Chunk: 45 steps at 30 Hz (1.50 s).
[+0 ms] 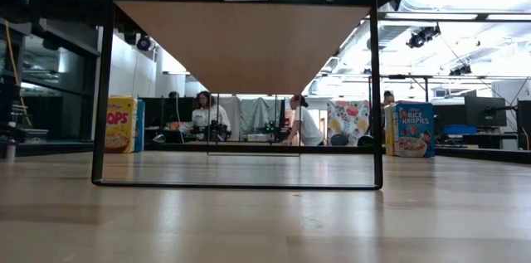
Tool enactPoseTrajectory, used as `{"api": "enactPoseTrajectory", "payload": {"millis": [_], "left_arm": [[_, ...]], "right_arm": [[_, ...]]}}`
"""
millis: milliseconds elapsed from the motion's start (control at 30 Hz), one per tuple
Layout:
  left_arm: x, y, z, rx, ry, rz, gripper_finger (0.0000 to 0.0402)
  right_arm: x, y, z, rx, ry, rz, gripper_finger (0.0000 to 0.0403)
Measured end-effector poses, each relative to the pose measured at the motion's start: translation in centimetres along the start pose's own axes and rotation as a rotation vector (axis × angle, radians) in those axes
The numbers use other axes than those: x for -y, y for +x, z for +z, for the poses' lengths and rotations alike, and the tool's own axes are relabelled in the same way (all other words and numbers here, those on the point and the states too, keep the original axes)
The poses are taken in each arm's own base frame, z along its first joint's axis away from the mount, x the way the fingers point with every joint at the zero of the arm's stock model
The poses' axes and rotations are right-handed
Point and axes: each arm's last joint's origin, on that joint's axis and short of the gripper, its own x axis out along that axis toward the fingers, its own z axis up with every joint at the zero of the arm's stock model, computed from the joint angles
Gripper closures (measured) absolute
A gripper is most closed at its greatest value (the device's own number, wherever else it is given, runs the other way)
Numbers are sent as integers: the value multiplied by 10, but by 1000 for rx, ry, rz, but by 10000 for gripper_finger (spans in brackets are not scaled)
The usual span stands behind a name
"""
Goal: Stack cereal on shelf
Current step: Put the red cereal box and aligned with the red cereal box on the shelf
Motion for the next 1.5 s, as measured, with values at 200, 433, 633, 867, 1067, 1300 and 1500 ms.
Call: {"api": "enactPoseTrajectory", "payload": {"millis": [200,433,633,867,1067,1300,1500], "left_arm": [[0,0,-1,-7,2,0,401],[0,0,0,2,8,0,402],[0,0,1,8,6,0,402],[0,0,1,8,6,0,402],[0,0,1,8,6,1,402],[0,0,1,8,6,0,402],[0,0,1,7,9,0,402]], "right_arm": [[0,-1,-11,-122,-60,49,403],[-7,-1,-5,-54,-116,181,403],[-7,8,-4,-8,-169,177,403],[-5,21,-10,1,-196,169,403],[-4,23,-7,34,-216,136,403],[-1,23,-2,83,-221,115,403],[5,24,0,99,-212,100,403]]}}
